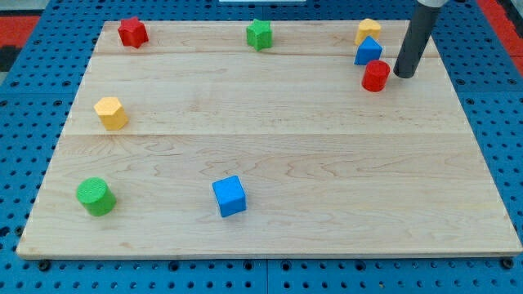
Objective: Slightly move the red circle towards the left
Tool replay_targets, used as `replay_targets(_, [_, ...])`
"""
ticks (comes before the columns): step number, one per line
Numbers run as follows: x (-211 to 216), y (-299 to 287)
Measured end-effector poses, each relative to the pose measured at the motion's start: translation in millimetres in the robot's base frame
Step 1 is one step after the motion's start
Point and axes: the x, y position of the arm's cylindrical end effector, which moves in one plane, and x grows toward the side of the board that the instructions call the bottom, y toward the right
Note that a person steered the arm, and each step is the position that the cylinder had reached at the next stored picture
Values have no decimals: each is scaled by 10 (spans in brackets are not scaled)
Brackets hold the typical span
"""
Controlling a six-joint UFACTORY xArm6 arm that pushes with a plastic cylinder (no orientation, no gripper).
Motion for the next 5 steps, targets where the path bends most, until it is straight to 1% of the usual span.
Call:
replay_targets(1, [0,-73])
replay_targets(3, [18,-396])
replay_targets(4, [18,-424])
replay_targets(5, [-68,-289])
